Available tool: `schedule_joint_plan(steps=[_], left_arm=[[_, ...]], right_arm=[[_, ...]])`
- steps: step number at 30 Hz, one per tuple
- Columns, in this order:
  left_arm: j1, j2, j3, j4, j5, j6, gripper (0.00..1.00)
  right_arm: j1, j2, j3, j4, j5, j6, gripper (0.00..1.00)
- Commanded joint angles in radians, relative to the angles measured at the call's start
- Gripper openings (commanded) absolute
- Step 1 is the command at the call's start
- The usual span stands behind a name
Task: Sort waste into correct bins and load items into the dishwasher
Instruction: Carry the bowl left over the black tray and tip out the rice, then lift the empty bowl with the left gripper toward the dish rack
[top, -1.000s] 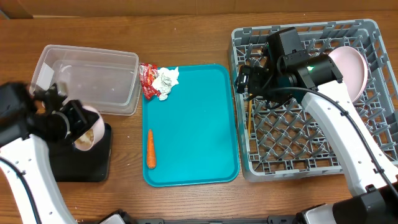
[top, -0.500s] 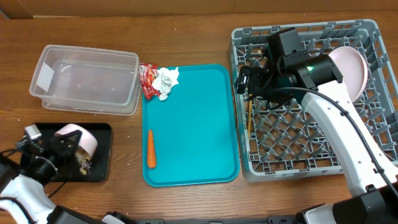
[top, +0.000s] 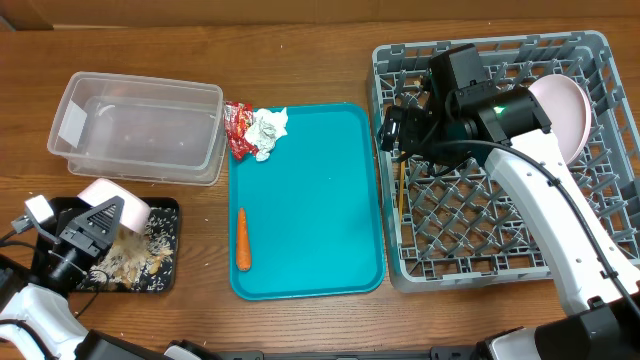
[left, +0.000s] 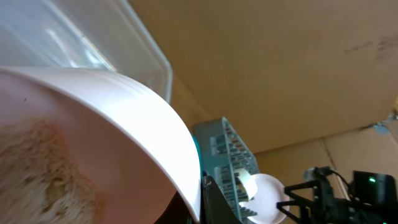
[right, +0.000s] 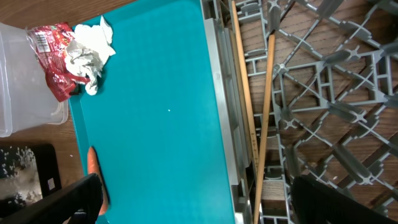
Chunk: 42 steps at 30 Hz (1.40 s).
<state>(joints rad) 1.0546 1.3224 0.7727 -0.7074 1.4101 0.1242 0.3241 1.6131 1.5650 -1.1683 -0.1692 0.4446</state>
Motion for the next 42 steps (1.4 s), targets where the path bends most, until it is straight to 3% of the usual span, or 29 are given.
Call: schedule_joint_plan(steps=[1, 8, 10, 30, 42], left_arm=[[0.001, 0.0, -0.005, 0.006, 0.111, 0.037, 0.04], [0.001, -0.001, -0.005, -0.013, 0.171, -0.008, 0.04], [0.001, 0.0, -0.005, 0.002, 0.166, 0.033, 0.04], [-0.002, -0.001, -0.005, -0.02, 0.172, 0.035, 0.04], [-0.121, -0.001, 0.015, -0.008, 0.158, -0.007, 0.04]], right_arm=[[0.001, 0.001, 0.011, 0.003, -0.005, 0.001, 1.0], [0.001, 0.001, 0.011, 0.003, -0.005, 0.001, 1.0], [0.001, 0.001, 0.011, 0.002, -0.005, 0.001, 1.0], [0.001, 0.001, 0.011, -0.001, -0.005, 0.001, 1.0], [-0.001, -0.001, 0.012, -0.023, -0.008, 0.002, 1.0]])
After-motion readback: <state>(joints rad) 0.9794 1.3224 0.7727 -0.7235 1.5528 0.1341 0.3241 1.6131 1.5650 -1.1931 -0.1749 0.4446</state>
